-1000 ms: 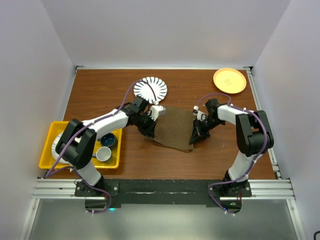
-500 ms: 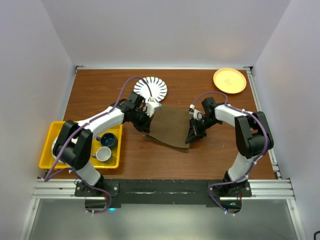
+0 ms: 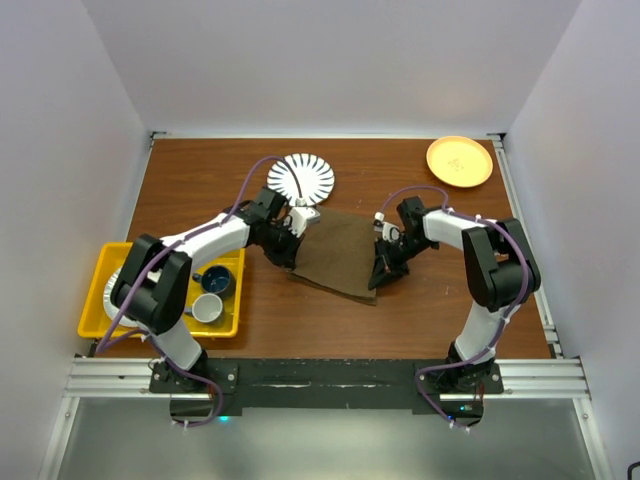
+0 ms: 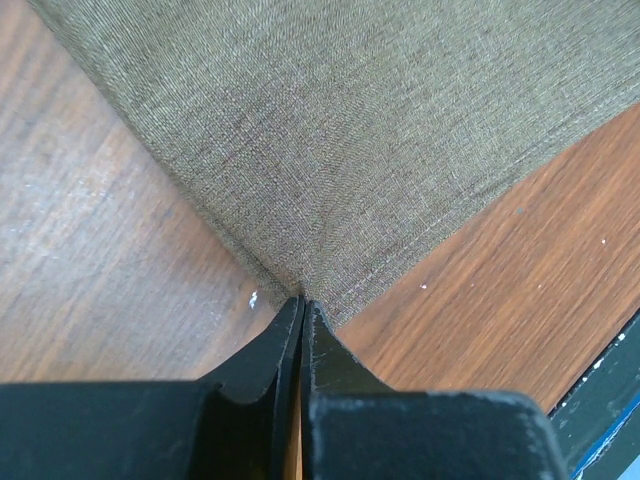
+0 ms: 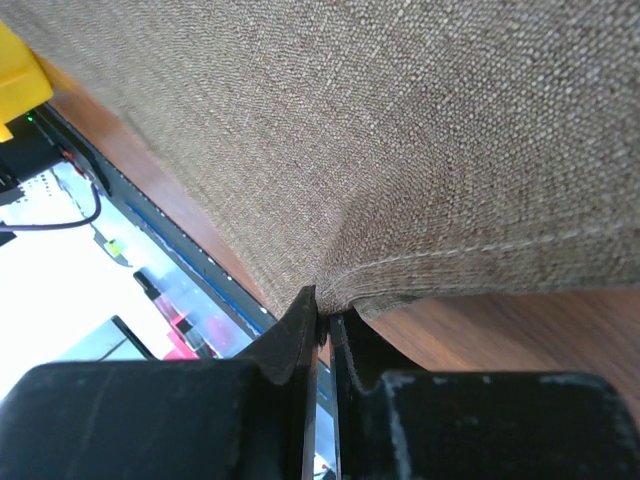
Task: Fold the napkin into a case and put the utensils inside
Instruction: Fold the rectangle-folded napkin at the center of the board, then smooth out the square-folded napkin at the center of the board.
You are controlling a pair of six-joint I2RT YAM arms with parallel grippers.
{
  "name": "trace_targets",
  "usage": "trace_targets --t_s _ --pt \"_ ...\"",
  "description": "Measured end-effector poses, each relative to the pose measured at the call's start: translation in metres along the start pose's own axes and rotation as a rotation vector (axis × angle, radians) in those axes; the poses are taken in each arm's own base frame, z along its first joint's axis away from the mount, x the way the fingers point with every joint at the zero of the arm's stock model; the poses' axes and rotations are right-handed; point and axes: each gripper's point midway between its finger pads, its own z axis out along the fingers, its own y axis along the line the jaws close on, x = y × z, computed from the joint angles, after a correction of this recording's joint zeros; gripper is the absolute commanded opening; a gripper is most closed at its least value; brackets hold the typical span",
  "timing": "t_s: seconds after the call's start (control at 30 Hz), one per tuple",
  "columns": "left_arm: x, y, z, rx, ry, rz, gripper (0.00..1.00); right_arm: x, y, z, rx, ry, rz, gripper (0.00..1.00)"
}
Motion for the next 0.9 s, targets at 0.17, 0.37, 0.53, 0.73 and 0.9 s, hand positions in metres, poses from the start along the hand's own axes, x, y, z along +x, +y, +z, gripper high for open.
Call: trace_targets --t_s 0.17,0.37,0.53,0.73,0.9 --pt "0.006 -0.001 0.004 0.010 0.016 -0.008 0.24 -0.001 -0.003 -0.003 0.038 0.002 -0.004 0.50" --pt "0.011 0.002 0.000 0.029 0.024 -0.030 0.63 0.001 0.000 -0.017 0.079 0.023 -0.031 0.56" --pt "-0.007 0.006 -0.035 0.063 -0.087 -0.048 0.98 -0.016 0.023 -0.049 0.091 -0.034 -0.162 0.81" --pt "-0.072 -0.033 -0.075 0.207 -0.362 0.031 0.96 -0.061 0.063 -0.076 0.028 -0.183 -0.304 0.97" --pt "-0.076 -0.043 -0.042 0.353 -0.382 -0.056 0.87 -0.079 0.058 -0.054 -0.015 -0.170 -0.280 0.98"
